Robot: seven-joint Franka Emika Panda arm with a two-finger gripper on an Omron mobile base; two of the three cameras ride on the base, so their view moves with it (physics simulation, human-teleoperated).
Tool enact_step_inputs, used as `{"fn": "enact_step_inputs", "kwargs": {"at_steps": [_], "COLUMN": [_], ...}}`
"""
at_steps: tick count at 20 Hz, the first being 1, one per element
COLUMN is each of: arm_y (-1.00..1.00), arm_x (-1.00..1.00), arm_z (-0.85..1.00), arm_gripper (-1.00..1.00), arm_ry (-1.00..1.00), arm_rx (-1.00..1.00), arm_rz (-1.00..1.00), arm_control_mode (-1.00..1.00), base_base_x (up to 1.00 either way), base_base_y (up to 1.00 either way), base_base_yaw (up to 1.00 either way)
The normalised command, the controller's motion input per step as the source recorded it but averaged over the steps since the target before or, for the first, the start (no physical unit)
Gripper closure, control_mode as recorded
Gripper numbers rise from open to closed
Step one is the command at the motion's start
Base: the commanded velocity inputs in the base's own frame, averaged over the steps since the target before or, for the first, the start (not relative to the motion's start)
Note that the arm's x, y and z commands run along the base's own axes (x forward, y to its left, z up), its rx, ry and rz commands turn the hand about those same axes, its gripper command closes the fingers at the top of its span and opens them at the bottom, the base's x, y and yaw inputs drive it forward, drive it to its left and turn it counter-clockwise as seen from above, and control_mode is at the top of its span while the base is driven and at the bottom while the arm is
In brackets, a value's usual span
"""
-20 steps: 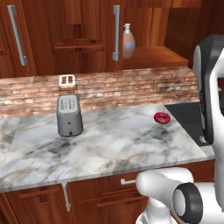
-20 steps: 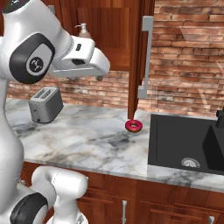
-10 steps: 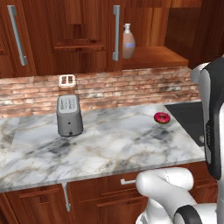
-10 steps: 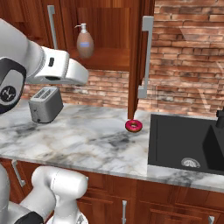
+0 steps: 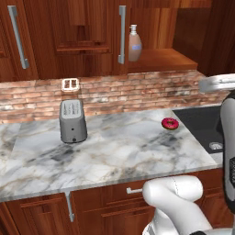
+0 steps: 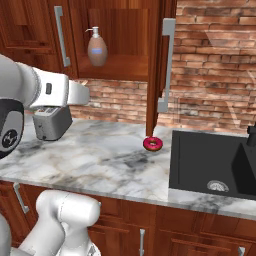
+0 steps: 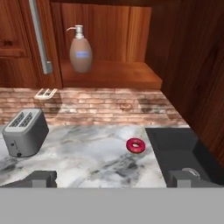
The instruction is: Pick the sponge and soap dispenser from the cabinet and place them on the counter.
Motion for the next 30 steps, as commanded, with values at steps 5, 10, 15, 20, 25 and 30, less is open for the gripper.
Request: {"fn": "enact_step_inputs", "kwargs": {"at_steps": [5,10,15,20,25,30], "arm_y": [0.14,0.07,0.11,0.16,0.16,0.15], "arm_x": [-0.04,-0.04,-0.2,-0.12,-0.09,0.0], "arm_z": [0.0,0.01,0.07,0.05,0.13,0.2], "arm_gripper": [-1.0,-1.0,-1.0,-1.0,-1.0,-1.0], "arm_ry": [-0.13,-0.14,-0.25,-0.26,-0.26,-0.23], "arm_rx": [0.06,0.05,0.04,0.02,0.01,0.02], "arm_rz": [0.08,0.07,0.1,0.07,0.03,0.0], "arm_control_mode": [-1.0,-1.0,-1.0,-1.0,-1.0,-1.0], "base_base_x": [0.0,0.0,0.0,0.0,0.0,0.0], "base_base_y": [0.0,0.0,0.0,0.0,0.0,0.0], "base_base_yaw": [0.0,0.0,0.0,0.0,0.0,0.0]}}
